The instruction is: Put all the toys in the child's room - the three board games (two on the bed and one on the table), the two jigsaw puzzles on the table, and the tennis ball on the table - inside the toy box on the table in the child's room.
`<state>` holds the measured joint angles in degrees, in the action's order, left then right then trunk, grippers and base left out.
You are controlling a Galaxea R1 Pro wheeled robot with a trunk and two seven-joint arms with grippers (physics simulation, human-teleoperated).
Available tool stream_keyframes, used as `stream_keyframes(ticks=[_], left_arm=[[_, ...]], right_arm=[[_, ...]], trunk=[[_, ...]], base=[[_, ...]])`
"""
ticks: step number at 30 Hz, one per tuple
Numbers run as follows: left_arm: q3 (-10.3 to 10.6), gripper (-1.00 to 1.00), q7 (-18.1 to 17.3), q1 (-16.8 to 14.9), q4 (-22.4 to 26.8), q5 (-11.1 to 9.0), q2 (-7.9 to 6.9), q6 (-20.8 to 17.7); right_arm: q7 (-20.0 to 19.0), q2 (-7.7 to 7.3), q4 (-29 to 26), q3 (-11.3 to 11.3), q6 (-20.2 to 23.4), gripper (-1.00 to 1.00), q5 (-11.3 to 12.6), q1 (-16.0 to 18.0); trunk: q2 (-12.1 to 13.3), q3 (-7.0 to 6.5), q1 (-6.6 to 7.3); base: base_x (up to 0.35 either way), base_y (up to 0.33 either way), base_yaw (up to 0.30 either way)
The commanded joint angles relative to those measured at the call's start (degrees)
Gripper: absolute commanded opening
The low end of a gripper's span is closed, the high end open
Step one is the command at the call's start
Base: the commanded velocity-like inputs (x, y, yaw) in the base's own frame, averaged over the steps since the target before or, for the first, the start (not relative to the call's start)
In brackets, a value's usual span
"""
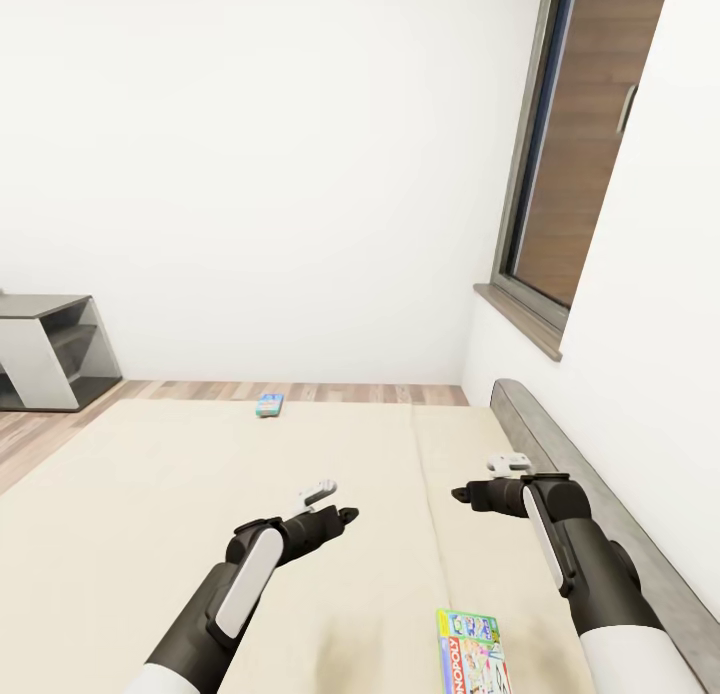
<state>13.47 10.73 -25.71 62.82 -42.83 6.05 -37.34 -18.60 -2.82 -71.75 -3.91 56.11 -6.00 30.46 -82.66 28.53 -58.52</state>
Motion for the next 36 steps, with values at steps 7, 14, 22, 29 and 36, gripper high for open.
stream_keyframes(ticks=[7, 14, 22, 29, 36], left_arm=[[-0.5, 1.0, 0.1, 0.0, -2.1, -0.9, -0.69, -0.3], [-0.6, 1.0, -0.1, 0.0, -2.6, -1.0, -0.9, -0.3], [-0.7, 1.0, -0.1, 0.0, -2.8, -1.0, -0.99, -0.4], [-0.7, 1.0, -0.2, 0.0, -2.9, -1.0, -1.02, -0.4], [-0.7, 1.0, -0.2, 0.0, -2.9, -1.0, -1.03, -0.4]], right_arm=[[1.3, 0.04, 0.2, -0.1, 0.1, 1.0, -0.5, 0.0], [1.7, 0.02, 0.2, -0.1, 0.1, 1.0, -0.6, 0.0], [1.9, 0.01, 0.3, -0.1, 0.1, 1.0, -0.6, 0.0], [2.0, 0.01, 0.2, -0.1, 0.1, 1.0, -0.6, 0.0], [2.0, 0.0, 0.2, -0.1, 0.1, 1.0, -0.6, 0.0]], trunk=[[2.8, -1.2, 1.55], [5.6, -2.45, 3.08], [8.8, -3.89, 4.84], [11.6, -5.15, 6.38], [14.4, -6.4, 7.92]], base=[[0.0, 0.0, 0.0], [0.0, 0.0, 0.0], [0.0, 0.0, 0.0], [0.0, 0.0, 0.0], [0.0, 0.0, 0.0]])
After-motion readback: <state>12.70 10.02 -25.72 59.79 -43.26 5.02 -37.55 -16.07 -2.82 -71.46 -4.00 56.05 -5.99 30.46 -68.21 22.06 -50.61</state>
